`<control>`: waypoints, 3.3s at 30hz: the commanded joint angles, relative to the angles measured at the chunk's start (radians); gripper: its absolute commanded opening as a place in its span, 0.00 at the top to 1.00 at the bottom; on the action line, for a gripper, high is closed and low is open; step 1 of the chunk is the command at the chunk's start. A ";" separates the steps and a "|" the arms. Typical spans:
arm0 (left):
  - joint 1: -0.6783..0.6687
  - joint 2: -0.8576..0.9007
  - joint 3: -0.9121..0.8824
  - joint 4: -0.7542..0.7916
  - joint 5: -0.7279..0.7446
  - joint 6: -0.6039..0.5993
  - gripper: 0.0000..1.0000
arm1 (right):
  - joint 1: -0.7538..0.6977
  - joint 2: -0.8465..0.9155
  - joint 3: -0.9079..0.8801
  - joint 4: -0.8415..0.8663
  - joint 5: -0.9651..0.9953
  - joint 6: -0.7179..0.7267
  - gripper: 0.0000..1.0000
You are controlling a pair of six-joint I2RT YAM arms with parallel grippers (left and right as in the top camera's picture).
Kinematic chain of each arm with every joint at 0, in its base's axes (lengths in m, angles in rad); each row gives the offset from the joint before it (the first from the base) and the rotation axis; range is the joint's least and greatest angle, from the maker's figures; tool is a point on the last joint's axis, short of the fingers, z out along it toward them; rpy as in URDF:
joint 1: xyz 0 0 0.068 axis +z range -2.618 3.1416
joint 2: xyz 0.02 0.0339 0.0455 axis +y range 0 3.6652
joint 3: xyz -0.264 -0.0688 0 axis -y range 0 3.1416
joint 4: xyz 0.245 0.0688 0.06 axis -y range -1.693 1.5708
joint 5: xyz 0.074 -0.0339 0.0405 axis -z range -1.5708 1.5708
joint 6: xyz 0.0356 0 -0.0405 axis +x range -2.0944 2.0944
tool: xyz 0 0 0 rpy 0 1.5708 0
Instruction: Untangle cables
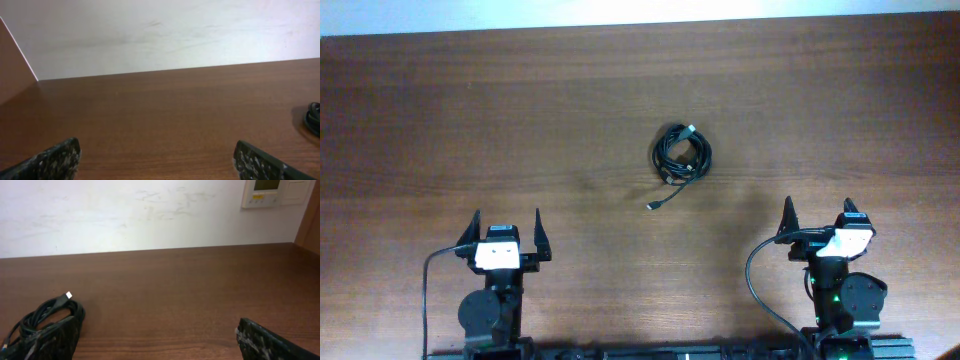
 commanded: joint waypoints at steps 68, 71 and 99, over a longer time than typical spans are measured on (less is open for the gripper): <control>-0.273 0.955 0.629 0.130 0.545 -0.079 0.02 | 0.005 0.000 -0.005 -0.008 0.019 0.008 0.01; -0.307 0.996 0.684 0.046 0.463 -0.079 0.02 | 0.005 0.000 -0.005 -0.008 0.019 0.008 0.01; -0.540 1.733 1.218 -0.135 0.196 -0.135 0.20 | 0.005 0.000 -0.005 -0.008 0.019 0.007 0.01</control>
